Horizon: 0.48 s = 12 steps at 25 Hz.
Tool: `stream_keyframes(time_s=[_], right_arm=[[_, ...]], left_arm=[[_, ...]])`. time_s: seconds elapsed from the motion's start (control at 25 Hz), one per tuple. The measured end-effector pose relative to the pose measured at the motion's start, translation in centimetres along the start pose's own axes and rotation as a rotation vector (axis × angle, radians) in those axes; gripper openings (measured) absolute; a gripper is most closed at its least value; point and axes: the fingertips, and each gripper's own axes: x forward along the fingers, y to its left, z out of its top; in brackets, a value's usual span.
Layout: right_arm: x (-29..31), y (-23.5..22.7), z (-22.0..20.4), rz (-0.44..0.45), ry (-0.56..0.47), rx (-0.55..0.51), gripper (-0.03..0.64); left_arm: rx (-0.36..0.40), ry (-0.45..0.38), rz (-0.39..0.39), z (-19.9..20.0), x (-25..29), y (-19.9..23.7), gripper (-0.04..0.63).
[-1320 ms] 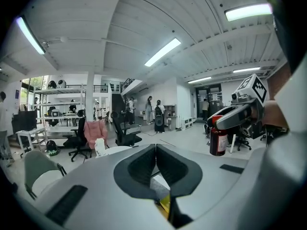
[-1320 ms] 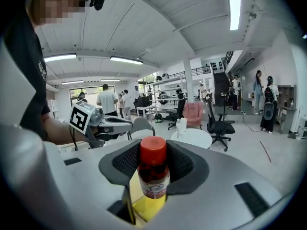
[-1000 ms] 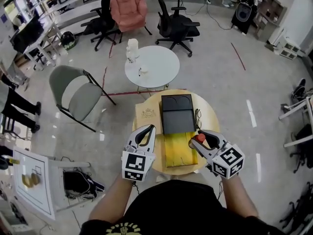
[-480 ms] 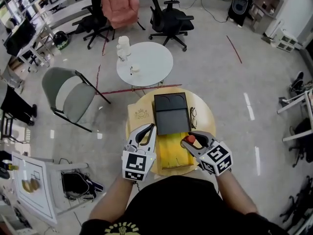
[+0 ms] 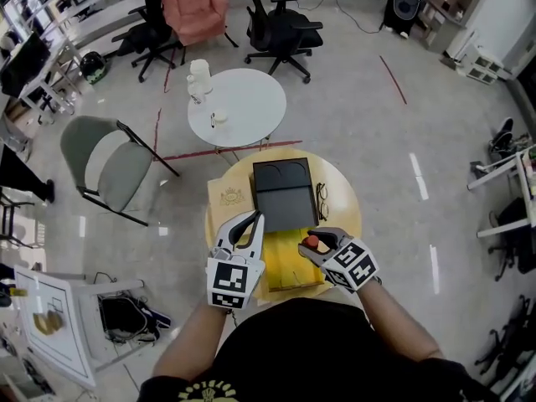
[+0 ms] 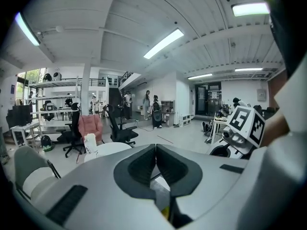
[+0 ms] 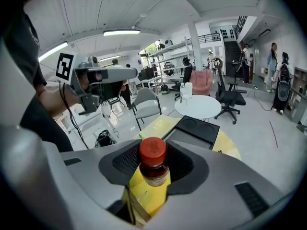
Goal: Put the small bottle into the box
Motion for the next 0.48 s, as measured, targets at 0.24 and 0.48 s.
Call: stream_keyframes(time_s=[0.24, 0.48], right_arm=[[1.7, -1.3, -2.7, -0.004, 0.056, 0.010, 0.169], [4.3, -2.2, -5.2, 0.016, 0.122, 0.003, 0.170]], left_arm=[[-0.007, 0.013, 0.001, -0.2, 0.7, -0.3, 0.020], [-0.008, 0.026, 0.022, -0.3, 1.0, 0.6, 0.020]])
